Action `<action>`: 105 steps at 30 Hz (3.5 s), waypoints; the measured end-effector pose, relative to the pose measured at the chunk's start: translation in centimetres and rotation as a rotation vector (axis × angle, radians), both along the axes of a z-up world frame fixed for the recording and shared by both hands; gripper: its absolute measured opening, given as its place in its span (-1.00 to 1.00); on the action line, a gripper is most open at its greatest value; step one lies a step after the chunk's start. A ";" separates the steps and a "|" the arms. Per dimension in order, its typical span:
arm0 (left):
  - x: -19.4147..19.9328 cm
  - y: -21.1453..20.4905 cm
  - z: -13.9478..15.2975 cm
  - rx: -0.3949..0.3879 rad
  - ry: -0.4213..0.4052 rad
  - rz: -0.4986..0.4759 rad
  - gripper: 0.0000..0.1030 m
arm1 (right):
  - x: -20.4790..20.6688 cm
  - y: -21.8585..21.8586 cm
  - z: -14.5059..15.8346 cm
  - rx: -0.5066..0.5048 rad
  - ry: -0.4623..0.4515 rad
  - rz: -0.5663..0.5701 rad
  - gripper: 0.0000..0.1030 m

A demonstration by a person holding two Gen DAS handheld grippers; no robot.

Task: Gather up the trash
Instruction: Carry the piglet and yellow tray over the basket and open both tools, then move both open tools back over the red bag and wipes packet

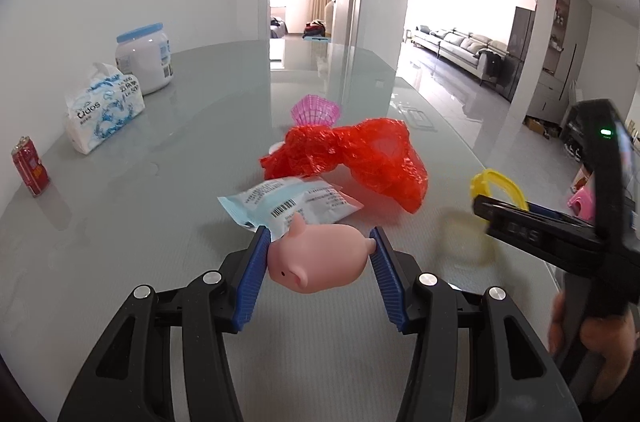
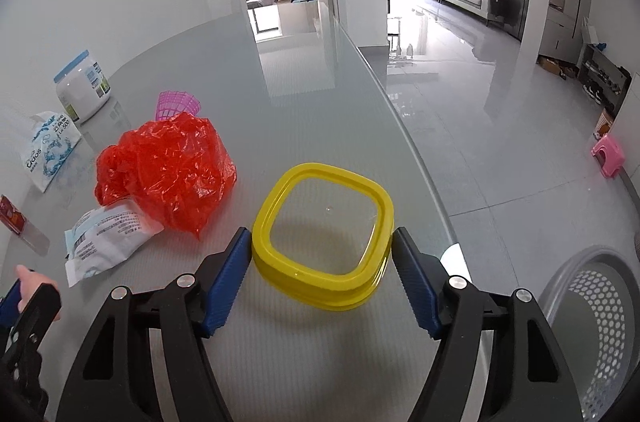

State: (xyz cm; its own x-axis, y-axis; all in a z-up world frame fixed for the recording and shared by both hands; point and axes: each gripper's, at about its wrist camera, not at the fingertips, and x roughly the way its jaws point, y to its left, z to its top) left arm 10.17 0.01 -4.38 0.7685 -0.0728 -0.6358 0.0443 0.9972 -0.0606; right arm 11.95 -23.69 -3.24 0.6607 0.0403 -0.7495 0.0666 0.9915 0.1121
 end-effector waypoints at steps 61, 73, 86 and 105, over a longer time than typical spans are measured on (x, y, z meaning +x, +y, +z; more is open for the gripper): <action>-5.5 -34.4 -5.7 0.088 0.247 -0.661 -0.01 | -23.8 -27.3 -5.7 0.151 0.030 -0.416 0.35; -5.2 -33.9 -5.1 0.077 0.240 -0.645 0.35 | -23.6 -27.7 -5.3 0.147 0.009 -0.415 0.47; -5.3 -32.9 -4.5 0.064 0.232 -0.641 0.38 | -24.0 -27.2 -4.7 0.138 -0.009 -0.429 0.48; -6.3 -28.0 -0.8 0.020 0.164 -0.595 0.38 | -24.7 -23.0 -1.7 0.133 -0.064 -0.384 0.48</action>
